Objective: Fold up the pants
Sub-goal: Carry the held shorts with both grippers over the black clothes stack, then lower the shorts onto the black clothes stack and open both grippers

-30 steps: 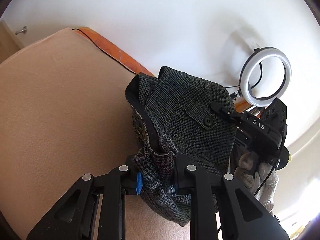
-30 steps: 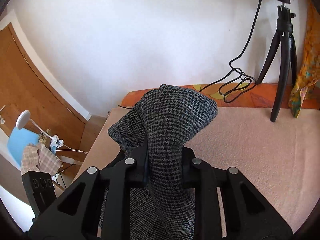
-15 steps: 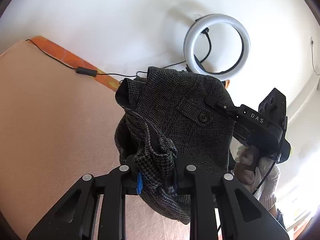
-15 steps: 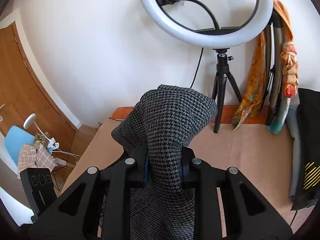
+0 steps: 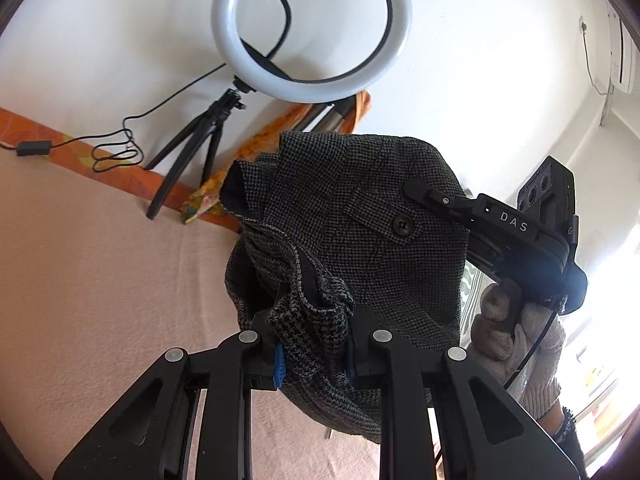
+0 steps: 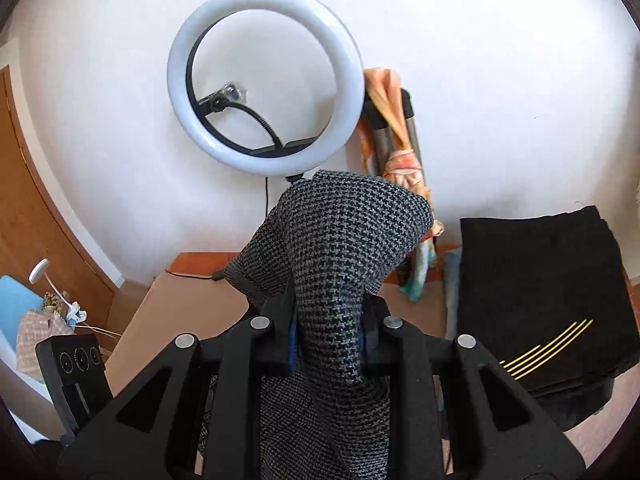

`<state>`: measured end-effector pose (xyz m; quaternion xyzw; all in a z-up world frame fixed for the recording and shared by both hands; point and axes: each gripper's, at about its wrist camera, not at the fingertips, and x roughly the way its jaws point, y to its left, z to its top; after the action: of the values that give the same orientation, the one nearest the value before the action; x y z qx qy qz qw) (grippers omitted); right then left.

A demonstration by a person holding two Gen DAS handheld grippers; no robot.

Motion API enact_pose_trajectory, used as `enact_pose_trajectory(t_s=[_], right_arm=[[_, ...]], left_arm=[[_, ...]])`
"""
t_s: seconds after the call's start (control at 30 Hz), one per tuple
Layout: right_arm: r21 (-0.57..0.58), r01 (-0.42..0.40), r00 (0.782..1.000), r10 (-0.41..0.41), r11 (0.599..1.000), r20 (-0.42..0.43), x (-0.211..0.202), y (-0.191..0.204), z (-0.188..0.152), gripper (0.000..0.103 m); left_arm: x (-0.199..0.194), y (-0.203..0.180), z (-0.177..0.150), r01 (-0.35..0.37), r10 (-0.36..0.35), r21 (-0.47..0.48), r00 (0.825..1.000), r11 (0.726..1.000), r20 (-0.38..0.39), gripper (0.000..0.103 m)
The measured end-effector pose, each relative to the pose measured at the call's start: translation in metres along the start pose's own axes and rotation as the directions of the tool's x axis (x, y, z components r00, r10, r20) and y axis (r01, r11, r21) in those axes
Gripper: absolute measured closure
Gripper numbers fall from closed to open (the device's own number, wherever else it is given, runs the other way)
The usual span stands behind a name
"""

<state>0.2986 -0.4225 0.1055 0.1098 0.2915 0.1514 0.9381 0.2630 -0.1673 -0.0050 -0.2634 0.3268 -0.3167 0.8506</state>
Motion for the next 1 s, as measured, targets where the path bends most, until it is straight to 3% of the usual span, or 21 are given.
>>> enact_pose_trajectory(t_s=[0.23,0.43,0.6,0.8,0.9,1.0], right_arm=[[0.011,0.088,0.995,-0.089,0.996,0.052,-0.031,-0.076,0.032,0.081],[0.014,0.125,0.989,-0.126,0.992,0.072,-0.040,-0.144,0.051,0.081],[0.021,0.113,0.991,-0.114,0.993,0.071,-0.023,-0.195,0.062,0.081],[0.012,0.147,0.989,-0.147,0.989,-0.020,0.031,-0.245,0.052,0.080],[0.033,0.225,0.973,-0.223,0.974,-0.055,0.050,-0.265,0.044,0.073],[0.065,0.319,0.947,-0.314,0.946,-0.073,0.054,-0.285,0.042,0.055]], left_arm=[[0.076,-0.051,0.005,0.075,-0.074,0.055,0.997,0.996,-0.022,0.084],[0.139,-0.083,-0.001,0.097,-0.093,0.109,0.995,0.989,-0.040,0.084],[0.186,-0.094,-0.012,0.086,-0.081,0.152,0.996,0.985,-0.041,0.083],[0.234,-0.068,-0.031,0.040,-0.027,0.122,0.994,0.992,-0.106,0.083],[0.240,-0.062,-0.040,0.028,-0.012,0.127,0.992,0.991,-0.125,0.083],[0.240,-0.067,-0.044,0.022,0.003,0.173,0.989,0.985,-0.146,0.081]])
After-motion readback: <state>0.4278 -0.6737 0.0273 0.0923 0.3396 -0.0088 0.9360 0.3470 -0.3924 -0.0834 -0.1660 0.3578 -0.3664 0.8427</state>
